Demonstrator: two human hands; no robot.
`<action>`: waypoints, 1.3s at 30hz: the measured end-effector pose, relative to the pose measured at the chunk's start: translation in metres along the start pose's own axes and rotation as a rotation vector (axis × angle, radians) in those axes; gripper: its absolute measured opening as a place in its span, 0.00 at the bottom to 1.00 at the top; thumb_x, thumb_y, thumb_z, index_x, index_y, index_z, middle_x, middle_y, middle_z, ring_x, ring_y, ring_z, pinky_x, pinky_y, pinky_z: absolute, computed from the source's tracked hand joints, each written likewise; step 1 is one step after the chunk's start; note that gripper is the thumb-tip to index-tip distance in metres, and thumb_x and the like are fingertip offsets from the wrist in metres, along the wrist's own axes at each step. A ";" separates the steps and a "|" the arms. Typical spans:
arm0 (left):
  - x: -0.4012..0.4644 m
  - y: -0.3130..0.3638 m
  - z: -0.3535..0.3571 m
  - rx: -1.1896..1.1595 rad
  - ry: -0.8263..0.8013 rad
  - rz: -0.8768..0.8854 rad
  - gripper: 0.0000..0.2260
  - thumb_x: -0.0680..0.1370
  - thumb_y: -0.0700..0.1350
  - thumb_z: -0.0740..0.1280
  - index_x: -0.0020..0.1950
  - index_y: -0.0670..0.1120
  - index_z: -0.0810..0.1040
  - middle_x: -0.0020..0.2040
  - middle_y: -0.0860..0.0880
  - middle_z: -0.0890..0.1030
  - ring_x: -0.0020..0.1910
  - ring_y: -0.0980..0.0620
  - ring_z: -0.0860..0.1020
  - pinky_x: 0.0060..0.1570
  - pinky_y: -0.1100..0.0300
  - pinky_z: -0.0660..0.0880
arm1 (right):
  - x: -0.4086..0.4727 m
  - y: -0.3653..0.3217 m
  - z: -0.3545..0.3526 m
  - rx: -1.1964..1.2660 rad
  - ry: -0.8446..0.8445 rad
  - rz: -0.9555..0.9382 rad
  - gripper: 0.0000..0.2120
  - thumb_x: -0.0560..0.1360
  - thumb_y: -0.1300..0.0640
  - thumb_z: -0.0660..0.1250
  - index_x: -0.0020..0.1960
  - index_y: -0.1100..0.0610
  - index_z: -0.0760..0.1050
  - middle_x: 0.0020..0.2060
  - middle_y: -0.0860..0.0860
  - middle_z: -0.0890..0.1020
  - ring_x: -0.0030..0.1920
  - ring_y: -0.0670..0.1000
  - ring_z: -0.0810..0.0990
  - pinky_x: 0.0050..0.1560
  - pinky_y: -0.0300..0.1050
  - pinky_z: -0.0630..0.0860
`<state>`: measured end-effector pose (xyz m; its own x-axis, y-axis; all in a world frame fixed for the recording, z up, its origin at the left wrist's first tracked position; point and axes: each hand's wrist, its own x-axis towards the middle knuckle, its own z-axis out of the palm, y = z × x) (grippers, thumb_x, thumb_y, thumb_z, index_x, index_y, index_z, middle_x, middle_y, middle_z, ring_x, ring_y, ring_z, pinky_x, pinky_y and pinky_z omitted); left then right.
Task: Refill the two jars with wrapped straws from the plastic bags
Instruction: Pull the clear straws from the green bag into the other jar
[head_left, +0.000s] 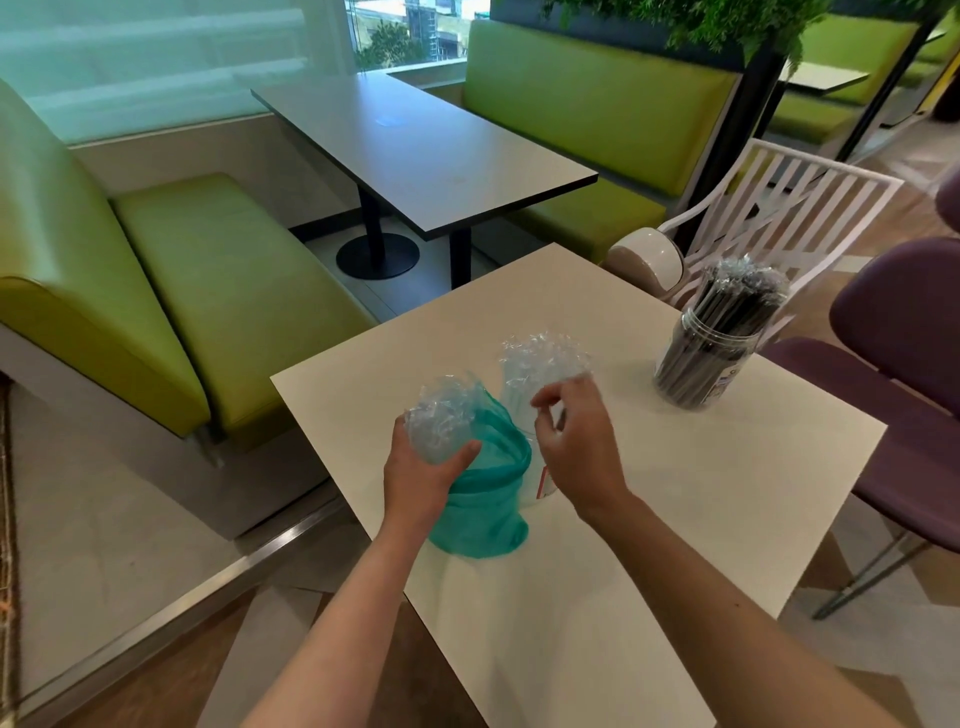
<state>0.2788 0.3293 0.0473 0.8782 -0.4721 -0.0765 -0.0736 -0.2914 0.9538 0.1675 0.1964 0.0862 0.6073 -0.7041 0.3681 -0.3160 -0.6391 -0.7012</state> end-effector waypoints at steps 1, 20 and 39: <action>-0.001 -0.001 0.000 -0.008 -0.005 0.002 0.37 0.66 0.56 0.79 0.69 0.53 0.64 0.63 0.54 0.73 0.60 0.52 0.73 0.61 0.54 0.74 | -0.005 -0.002 0.004 0.066 -0.068 0.014 0.06 0.77 0.63 0.67 0.51 0.55 0.76 0.49 0.48 0.75 0.42 0.43 0.75 0.48 0.39 0.79; -0.008 0.001 -0.010 -0.110 -0.139 -0.017 0.30 0.66 0.49 0.80 0.63 0.56 0.68 0.58 0.53 0.76 0.58 0.50 0.76 0.58 0.53 0.77 | 0.011 -0.013 0.008 0.234 -0.766 0.313 0.24 0.75 0.67 0.66 0.69 0.55 0.69 0.61 0.53 0.71 0.60 0.54 0.74 0.64 0.48 0.74; -0.008 0.003 -0.006 -0.168 -0.125 -0.030 0.29 0.68 0.50 0.78 0.64 0.56 0.69 0.58 0.54 0.77 0.56 0.54 0.77 0.53 0.59 0.77 | 0.004 -0.005 0.015 0.267 -0.539 0.323 0.18 0.79 0.54 0.66 0.68 0.55 0.73 0.61 0.53 0.79 0.61 0.54 0.77 0.63 0.53 0.76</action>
<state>0.2746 0.3377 0.0522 0.8127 -0.5677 -0.1312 0.0407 -0.1693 0.9847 0.1819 0.2016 0.0822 0.8131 -0.5495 -0.1922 -0.3936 -0.2757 -0.8770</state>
